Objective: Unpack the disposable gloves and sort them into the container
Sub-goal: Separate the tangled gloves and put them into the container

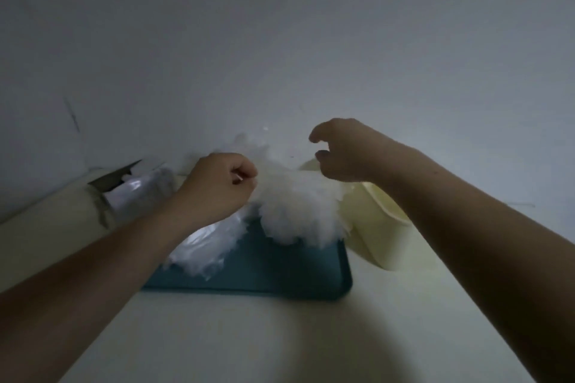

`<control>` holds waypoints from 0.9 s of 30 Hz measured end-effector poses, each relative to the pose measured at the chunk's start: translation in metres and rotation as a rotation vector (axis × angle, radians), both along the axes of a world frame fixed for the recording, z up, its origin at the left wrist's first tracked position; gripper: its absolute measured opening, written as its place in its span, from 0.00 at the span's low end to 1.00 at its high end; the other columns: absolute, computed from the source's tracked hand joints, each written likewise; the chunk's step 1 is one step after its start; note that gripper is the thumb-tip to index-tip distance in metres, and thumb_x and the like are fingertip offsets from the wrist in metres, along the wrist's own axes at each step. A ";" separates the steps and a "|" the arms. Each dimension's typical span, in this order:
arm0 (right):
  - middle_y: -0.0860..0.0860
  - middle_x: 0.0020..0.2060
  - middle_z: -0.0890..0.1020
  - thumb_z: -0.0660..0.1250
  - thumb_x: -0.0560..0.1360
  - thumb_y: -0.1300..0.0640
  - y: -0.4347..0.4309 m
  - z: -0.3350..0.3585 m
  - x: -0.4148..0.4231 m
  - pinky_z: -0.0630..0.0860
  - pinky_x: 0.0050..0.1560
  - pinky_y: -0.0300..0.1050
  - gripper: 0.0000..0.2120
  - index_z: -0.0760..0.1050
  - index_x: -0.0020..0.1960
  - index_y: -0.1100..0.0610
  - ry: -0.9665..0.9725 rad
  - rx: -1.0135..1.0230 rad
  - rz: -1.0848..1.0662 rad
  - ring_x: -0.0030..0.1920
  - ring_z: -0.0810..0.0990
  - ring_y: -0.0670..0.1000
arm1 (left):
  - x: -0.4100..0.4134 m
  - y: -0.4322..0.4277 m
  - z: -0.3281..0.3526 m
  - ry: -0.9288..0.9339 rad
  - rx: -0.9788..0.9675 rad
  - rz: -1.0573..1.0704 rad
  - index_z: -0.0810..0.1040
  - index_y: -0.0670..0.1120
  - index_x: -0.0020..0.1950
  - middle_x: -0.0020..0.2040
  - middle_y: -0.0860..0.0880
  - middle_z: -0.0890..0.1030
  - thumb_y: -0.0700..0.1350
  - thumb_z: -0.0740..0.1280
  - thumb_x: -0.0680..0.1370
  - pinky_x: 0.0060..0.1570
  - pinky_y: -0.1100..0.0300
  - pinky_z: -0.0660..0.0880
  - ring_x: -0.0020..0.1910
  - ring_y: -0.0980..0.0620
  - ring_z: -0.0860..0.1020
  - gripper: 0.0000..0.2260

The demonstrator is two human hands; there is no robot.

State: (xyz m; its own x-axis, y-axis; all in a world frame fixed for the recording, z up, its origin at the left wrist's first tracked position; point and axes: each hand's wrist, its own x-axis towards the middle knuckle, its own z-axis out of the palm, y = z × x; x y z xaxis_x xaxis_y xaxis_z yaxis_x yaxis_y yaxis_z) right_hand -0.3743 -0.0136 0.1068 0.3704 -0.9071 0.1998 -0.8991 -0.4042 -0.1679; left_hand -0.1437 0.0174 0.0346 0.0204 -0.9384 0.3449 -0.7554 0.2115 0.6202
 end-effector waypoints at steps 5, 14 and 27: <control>0.55 0.82 0.57 0.65 0.80 0.40 0.018 -0.078 0.073 0.54 0.80 0.60 0.31 0.62 0.80 0.44 0.062 0.099 0.165 0.82 0.52 0.61 | 0.063 0.020 -0.047 -0.338 0.110 0.130 0.78 0.54 0.67 0.66 0.53 0.78 0.59 0.72 0.77 0.60 0.53 0.77 0.59 0.50 0.79 0.20; 0.52 0.84 0.44 0.60 0.81 0.39 -0.016 -0.151 0.076 0.40 0.79 0.70 0.34 0.52 0.82 0.43 0.359 0.127 0.047 0.82 0.39 0.64 | 0.090 0.009 -0.084 -0.148 0.144 0.084 0.79 0.54 0.52 0.45 0.57 0.80 0.50 0.73 0.79 0.44 0.61 0.73 0.44 0.56 0.79 0.05; 0.47 0.77 0.70 0.75 0.75 0.44 0.008 -0.116 0.106 0.60 0.77 0.43 0.34 0.68 0.78 0.48 -0.542 0.038 0.181 0.78 0.65 0.49 | 0.096 0.004 -0.023 0.116 -0.224 0.160 0.85 0.53 0.52 0.47 0.61 0.83 0.49 0.69 0.82 0.47 0.74 0.70 0.48 0.67 0.79 0.05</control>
